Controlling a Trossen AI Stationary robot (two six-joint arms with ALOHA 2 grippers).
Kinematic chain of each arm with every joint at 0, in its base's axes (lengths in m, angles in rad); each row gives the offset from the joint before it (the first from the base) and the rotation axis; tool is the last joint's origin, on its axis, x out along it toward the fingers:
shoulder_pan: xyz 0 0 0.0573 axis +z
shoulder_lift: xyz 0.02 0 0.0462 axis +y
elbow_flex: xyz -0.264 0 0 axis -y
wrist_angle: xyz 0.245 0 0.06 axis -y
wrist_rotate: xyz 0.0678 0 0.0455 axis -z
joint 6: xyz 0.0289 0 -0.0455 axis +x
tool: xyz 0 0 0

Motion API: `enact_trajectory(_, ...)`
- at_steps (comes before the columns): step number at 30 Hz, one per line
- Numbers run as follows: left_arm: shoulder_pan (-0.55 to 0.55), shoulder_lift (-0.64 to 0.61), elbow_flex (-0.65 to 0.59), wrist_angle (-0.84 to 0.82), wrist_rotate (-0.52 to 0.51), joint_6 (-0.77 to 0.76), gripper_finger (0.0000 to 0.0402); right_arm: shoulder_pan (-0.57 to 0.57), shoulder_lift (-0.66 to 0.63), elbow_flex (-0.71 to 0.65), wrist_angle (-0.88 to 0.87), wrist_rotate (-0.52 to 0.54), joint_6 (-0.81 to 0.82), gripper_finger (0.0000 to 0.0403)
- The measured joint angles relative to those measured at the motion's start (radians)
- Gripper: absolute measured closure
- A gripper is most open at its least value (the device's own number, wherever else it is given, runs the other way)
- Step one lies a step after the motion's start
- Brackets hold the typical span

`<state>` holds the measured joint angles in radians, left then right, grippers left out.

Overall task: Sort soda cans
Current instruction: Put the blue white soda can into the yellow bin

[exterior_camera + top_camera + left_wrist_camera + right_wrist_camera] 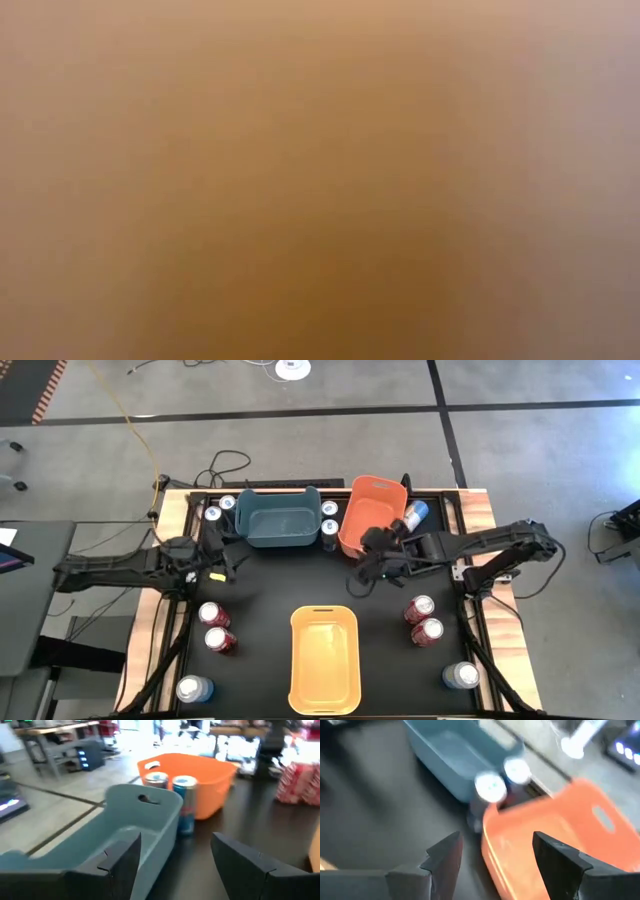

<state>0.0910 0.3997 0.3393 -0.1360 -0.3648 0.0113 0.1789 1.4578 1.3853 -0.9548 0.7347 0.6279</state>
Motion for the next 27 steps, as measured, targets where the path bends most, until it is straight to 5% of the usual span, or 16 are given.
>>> enact_trajectory(6,-0.001,0.135,0.000,0.089,0.086,0.031,0.0164,0.036,0.000,0.000,-0.363,-0.124,0.365,0.0143)
enact_trajectory(13,-0.001,0.252,0.000,0.136,0.091,0.012,0.0164,0.051,0.003,0.000,-0.616,-0.419,0.701,0.0143)
enact_trajectory(18,-0.001,0.285,0.000,0.154,0.091,0.021,0.0164,0.021,-0.023,-0.077,-0.615,-0.371,0.744,0.0143)
enact_trajectory(27,0.000,0.288,0.001,0.158,0.085,0.048,0.0164,-0.206,-0.043,-0.381,-0.474,-0.268,1.007,0.0144)
